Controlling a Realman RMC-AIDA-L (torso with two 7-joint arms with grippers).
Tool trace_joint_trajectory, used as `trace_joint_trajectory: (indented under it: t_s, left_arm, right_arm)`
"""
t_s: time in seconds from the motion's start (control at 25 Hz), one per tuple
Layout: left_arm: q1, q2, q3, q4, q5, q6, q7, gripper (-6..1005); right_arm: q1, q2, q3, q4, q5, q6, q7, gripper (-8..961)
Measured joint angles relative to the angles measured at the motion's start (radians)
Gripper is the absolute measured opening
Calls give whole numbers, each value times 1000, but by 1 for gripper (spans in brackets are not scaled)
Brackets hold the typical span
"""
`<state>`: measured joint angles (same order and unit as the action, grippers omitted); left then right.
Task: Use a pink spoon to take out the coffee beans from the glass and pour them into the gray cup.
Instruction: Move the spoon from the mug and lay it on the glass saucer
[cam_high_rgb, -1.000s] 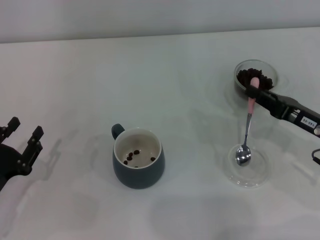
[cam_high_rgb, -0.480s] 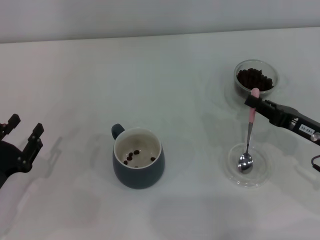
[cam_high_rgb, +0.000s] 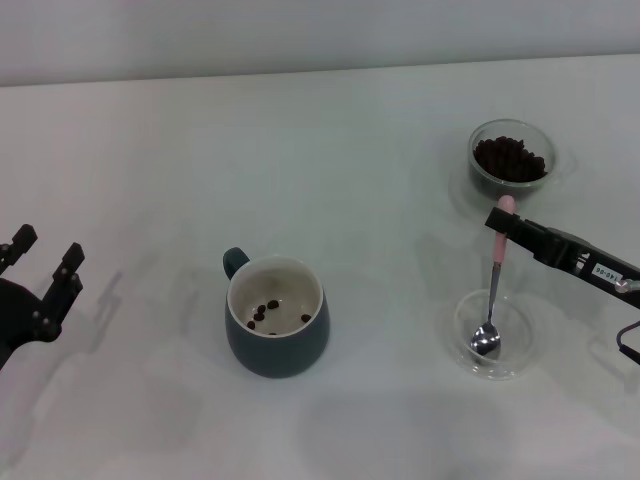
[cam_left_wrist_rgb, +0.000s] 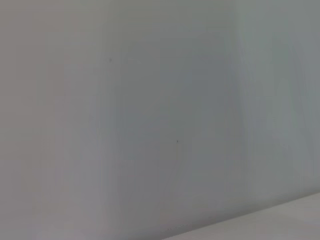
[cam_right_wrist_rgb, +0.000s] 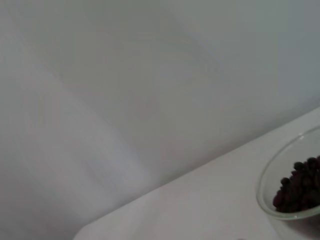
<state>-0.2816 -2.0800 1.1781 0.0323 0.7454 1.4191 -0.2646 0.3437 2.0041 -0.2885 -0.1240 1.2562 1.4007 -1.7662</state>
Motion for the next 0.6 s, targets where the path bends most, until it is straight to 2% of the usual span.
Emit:
trace_joint_trajectory:
  t_s: [0.6]
  left_arm:
    - [5,-2,0,0,-1,5,1,534]
  right_arm:
    - [-17,-1,-3,-5,0,-31,17,156]
